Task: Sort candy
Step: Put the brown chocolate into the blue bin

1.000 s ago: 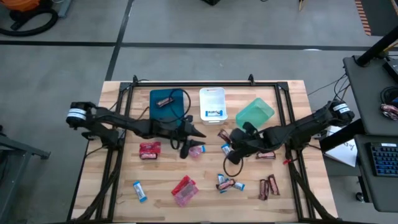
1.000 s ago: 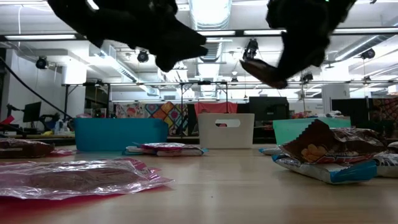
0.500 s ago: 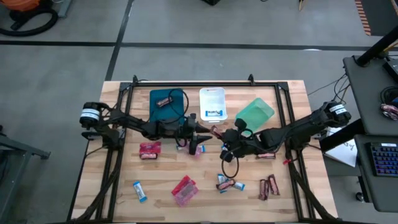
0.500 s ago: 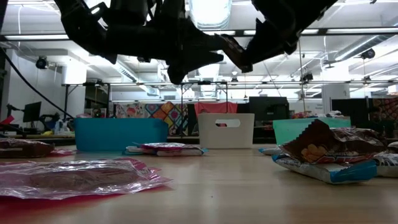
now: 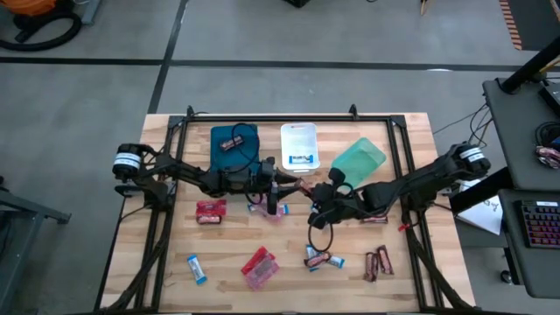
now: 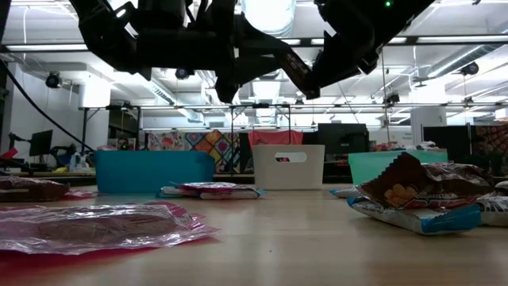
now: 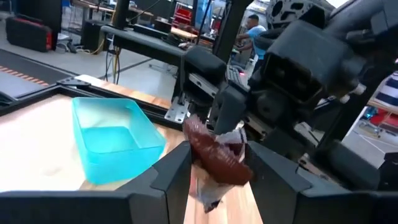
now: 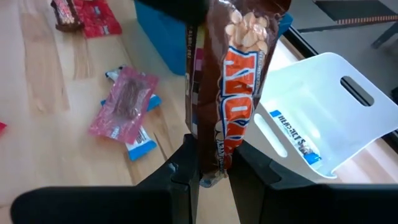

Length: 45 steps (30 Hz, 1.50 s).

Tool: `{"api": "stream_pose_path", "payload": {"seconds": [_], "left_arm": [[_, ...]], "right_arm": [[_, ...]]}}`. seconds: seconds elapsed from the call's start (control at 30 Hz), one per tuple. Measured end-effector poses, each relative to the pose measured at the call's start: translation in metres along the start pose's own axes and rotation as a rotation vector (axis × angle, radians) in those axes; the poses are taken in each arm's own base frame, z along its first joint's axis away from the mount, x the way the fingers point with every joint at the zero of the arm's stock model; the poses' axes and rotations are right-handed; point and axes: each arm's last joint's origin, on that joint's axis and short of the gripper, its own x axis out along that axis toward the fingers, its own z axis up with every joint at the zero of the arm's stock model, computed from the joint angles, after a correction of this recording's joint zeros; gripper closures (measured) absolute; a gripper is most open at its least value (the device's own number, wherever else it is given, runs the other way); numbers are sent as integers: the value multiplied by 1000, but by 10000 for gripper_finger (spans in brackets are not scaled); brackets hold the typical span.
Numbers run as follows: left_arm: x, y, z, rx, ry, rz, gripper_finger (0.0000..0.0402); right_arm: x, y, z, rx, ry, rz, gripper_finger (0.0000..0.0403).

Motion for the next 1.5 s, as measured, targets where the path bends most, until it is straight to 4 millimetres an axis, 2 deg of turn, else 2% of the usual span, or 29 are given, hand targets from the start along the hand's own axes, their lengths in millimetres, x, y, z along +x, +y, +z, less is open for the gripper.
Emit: {"api": "stream_pose_path", "payload": {"seconds": [0.2, 0.43, 0.77, 0.93, 1.07, 1.17, 1.37, 1.5], "left_arm": [[0, 1, 0, -11, 3, 12, 295], [0, 2, -2, 9, 15, 26, 390], [-2, 1, 3, 36, 6, 24, 400], [-9, 4, 15, 65, 43, 55, 401], [-23, 14, 30, 80, 117, 156, 401], [-40, 23, 43, 108, 175, 301, 401], [-89, 45, 70, 155, 273, 675, 401], [-118, 67, 69, 100, 268, 841, 402]], "right_arm": [[3, 1, -2, -7, 5, -16, 340], [3, 1, -2, 8, 6, -16, 332], [2, 1, 0, 60, -1, -22, 262], [-2, 1, 7, 67, -8, -18, 234], [-7, -1, 14, 86, -19, -14, 231], [-10, -2, 16, 97, -26, -11, 230], [-11, -3, 17, 103, -30, -9, 230], [-11, -3, 17, 104, -31, -8, 229]]}}
